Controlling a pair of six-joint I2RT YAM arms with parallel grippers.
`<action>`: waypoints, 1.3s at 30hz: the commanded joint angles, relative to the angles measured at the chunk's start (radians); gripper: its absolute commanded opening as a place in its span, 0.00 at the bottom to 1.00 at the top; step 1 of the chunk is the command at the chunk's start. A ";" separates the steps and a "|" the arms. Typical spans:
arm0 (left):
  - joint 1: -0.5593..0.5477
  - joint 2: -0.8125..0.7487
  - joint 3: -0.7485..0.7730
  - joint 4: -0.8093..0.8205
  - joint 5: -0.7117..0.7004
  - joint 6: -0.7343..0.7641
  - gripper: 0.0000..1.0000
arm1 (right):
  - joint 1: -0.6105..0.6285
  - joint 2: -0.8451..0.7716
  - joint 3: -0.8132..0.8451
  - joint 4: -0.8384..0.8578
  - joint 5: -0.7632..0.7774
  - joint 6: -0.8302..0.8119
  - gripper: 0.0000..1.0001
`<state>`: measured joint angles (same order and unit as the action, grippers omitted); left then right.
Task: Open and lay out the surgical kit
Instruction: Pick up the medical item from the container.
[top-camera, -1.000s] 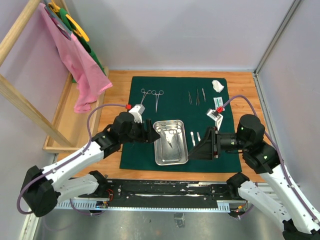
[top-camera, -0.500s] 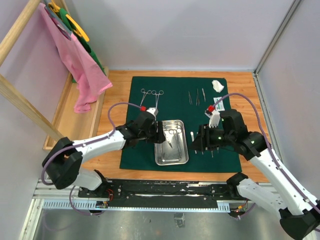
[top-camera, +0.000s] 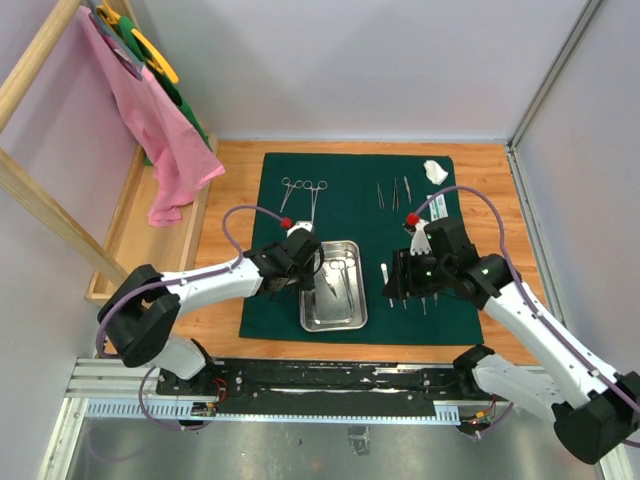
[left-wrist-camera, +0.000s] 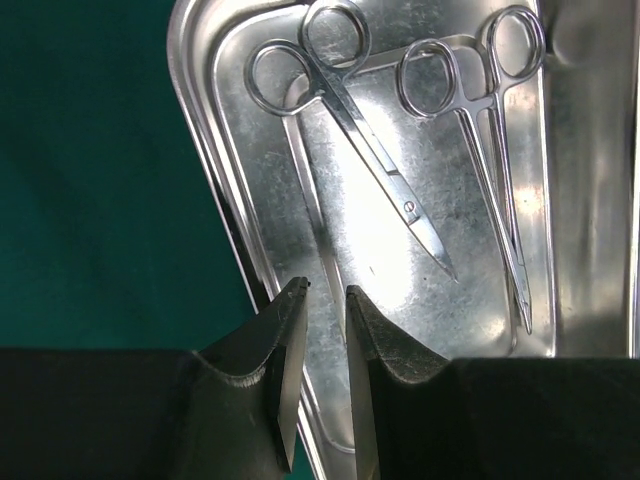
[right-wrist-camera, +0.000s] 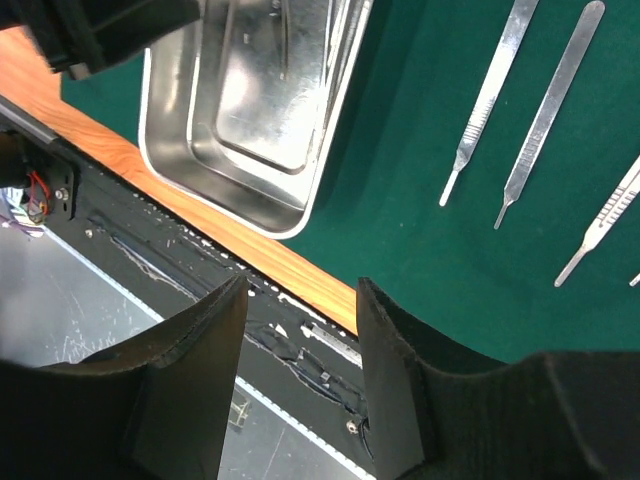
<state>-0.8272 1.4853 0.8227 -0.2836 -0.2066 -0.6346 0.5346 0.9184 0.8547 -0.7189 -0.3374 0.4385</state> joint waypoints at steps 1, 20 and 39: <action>0.000 -0.047 -0.008 -0.079 -0.086 -0.001 0.27 | -0.004 0.066 -0.031 0.063 -0.014 -0.015 0.49; 0.074 -0.262 0.045 -0.028 0.024 0.045 0.45 | 0.260 0.477 0.201 0.221 0.137 0.054 0.42; 0.154 -0.842 0.077 -0.283 -0.220 0.005 0.46 | 0.487 0.988 0.569 0.048 0.477 -0.025 0.39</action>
<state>-0.6769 0.6842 0.8795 -0.4919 -0.3695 -0.6189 0.9882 1.8355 1.3243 -0.5720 0.0048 0.4553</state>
